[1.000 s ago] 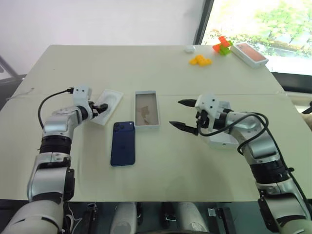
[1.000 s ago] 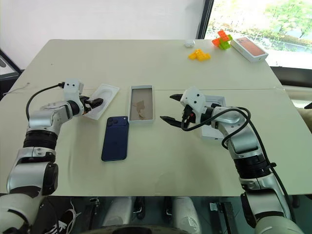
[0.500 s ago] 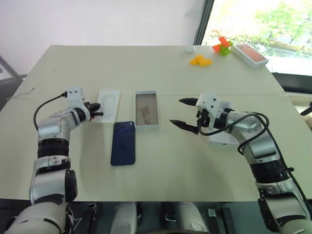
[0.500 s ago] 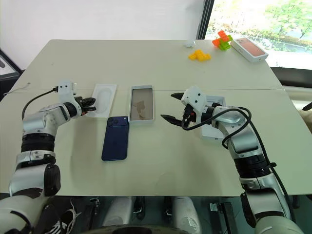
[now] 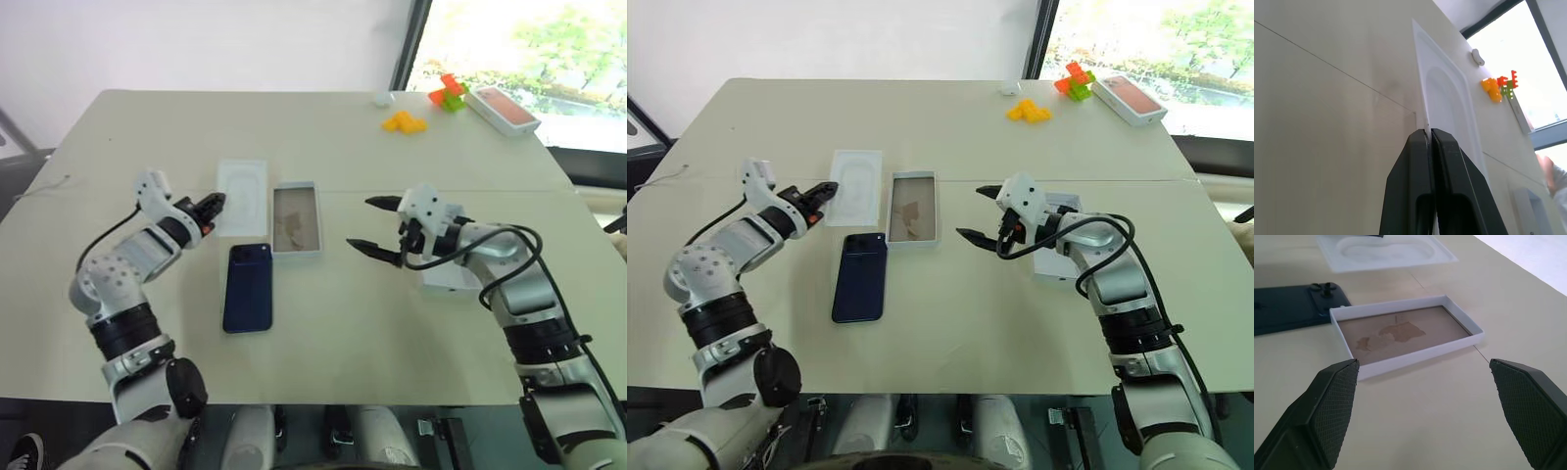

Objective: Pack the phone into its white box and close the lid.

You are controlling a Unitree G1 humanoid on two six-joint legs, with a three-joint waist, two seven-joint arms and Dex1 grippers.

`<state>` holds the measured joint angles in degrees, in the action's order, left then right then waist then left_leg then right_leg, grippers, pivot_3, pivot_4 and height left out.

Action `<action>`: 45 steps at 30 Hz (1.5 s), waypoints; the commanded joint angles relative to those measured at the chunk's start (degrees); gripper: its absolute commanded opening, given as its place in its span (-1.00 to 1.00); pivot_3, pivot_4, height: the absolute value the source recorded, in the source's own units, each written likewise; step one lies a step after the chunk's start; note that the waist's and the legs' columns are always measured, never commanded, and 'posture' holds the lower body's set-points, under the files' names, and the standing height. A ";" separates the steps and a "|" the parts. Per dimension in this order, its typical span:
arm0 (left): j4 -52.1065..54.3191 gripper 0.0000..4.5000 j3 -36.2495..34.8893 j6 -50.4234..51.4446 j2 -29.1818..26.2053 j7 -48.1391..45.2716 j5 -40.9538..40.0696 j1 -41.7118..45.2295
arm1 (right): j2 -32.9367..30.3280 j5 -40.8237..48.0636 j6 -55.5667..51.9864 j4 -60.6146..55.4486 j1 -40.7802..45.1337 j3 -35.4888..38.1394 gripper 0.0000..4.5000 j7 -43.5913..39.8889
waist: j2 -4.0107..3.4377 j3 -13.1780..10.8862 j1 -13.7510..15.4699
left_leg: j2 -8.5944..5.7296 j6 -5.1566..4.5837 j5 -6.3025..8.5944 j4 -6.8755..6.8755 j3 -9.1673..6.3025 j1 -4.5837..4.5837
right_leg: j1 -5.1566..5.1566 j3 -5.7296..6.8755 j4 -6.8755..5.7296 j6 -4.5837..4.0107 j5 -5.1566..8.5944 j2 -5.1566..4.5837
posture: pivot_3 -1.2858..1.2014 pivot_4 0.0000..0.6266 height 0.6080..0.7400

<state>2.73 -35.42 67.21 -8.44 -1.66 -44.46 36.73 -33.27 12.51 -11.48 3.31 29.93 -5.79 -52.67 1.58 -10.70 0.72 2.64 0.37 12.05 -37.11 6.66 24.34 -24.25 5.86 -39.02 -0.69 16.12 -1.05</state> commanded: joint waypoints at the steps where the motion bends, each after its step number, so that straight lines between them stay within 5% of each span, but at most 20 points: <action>1: 5.16 -0.99 4.76 -1.98 3.42 4.93 1.38 1.12 | -1.64 -0.41 2.36 1.34 1.52 2.41 1.00 -0.31 | 0.00 0.00 -0.01 | 0.00 0.00 0.00 0.00 0.00 -0.01 | 0.00 0.00 0.00 0.00 0.00 0.00 | 0.03 -0.52 0.95; 15: 4.70 -0.99 17.20 -9.40 8.75 10.03 10.63 -0.97 | -1.83 -0.21 2.57 0.79 1.03 3.24 1.00 0.49 | 0.01 0.00 -0.01 | 0.02 -0.03 0.02 0.01 0.00 -0.01 | 0.00 -0.02 0.01 0.00 0.00 0.07 | 0.03 -0.52 0.95; 42: 0.25 -0.99 21.63 -14.06 12.65 10.13 14.67 -2.24 | -1.87 -0.20 2.60 0.02 1.11 3.31 1.00 0.56 | 0.02 -0.01 0.02 | 0.01 -0.12 0.07 0.02 -0.01 0.01 | 0.00 -0.01 0.03 0.23 0.13 0.07 | 0.03 -0.52 0.95; 45: 0.27 -0.60 20.98 -13.59 12.81 9.21 13.28 -2.18 | -1.89 -0.17 2.61 -0.07 1.08 3.31 1.00 0.50 | 0.02 -0.01 0.00 | 0.01 -0.16 0.10 0.02 -0.02 0.00 | 0.00 -0.01 0.03 0.23 0.14 0.08 | 0.03 -0.52 0.95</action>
<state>2.09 -14.40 54.37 4.50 8.45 -30.59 33.95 -34.80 11.95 -9.63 5.50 30.23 -3.96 -52.26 1.60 -10.71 0.72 2.66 0.21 12.14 -37.09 6.64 24.35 -24.25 5.84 -38.99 -0.46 16.26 -0.98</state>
